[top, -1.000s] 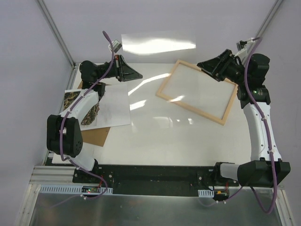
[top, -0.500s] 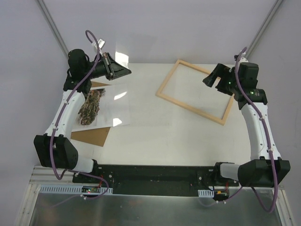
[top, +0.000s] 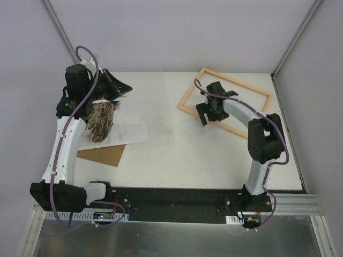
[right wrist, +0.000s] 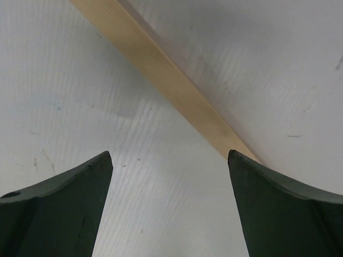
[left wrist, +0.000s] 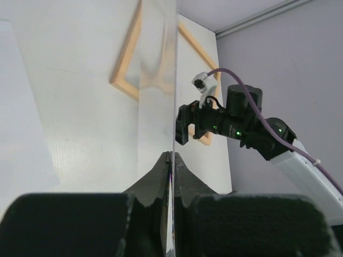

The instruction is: Put the photo into the frame

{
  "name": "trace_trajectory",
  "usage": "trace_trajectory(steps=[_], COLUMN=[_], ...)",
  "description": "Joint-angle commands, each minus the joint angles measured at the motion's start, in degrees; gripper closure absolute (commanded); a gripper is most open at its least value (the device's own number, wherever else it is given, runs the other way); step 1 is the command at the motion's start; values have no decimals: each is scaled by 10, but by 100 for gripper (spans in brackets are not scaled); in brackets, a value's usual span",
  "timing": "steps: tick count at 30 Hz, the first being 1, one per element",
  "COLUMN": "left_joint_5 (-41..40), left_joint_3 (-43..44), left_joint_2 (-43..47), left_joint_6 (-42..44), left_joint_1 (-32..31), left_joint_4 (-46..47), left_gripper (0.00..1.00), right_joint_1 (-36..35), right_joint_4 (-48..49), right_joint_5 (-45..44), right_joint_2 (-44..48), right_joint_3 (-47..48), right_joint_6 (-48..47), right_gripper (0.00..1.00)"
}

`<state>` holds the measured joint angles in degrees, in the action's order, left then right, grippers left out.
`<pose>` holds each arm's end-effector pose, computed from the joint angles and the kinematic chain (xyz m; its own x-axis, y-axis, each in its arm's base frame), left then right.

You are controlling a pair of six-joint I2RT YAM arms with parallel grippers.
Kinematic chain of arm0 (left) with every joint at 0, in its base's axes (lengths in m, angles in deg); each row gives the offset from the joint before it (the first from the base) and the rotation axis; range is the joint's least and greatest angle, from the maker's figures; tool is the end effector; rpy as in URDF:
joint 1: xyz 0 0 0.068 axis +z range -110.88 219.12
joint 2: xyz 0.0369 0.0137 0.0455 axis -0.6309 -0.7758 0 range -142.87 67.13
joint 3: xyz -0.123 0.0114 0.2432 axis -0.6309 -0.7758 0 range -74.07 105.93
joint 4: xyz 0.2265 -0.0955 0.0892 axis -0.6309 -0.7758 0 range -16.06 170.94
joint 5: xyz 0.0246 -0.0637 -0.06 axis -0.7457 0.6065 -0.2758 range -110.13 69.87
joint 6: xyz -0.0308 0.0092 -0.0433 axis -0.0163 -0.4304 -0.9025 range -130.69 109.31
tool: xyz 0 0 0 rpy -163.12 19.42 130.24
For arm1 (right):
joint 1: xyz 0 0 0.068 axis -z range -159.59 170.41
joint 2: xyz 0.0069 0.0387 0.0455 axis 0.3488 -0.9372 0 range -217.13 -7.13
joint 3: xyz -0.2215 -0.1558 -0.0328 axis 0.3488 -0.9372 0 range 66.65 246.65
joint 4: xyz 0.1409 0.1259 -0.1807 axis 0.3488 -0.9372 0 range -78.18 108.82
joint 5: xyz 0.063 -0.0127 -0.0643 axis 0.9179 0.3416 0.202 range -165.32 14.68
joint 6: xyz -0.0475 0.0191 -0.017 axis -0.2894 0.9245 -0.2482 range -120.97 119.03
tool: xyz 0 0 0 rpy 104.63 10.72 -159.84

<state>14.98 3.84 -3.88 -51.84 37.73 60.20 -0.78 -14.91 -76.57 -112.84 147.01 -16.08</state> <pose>0.2697 -0.0270 0.4274 -0.5603 -0.5249 -0.6407 0.2780 0.6095 -0.7424 0.3683 0.1421 0.2229 -0.6807 -0.5435 -0.4912 -0.5474 0.8229 -0.1520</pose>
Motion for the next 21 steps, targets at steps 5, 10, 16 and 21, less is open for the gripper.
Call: trace_trajectory(steps=[5, 10, 16, 21], left_joint_5=[-53, -44, -35, -29], left_joint_3=[39, 41, 42, 47], left_joint_2=[58, 65, 69, 69], left_joint_6=[41, 51, 57, 57], left_joint_1=[3, 4, 8, 8], left_joint_4=[-58, -64, -67, -66], left_gripper=[100, 100, 100, 100], right_joint_1=[-15, -14, -1, 11], right_joint_4=[-38, -37, -50, -63], right_joint_5=[0, -16, 32, 63], right_joint_2=[-71, -90, -125, -140], right_joint_3=[94, 103, 125, 144], right_joint_6=[-112, -130, -141, -142], right_gripper=[10, 10, 11, 12])
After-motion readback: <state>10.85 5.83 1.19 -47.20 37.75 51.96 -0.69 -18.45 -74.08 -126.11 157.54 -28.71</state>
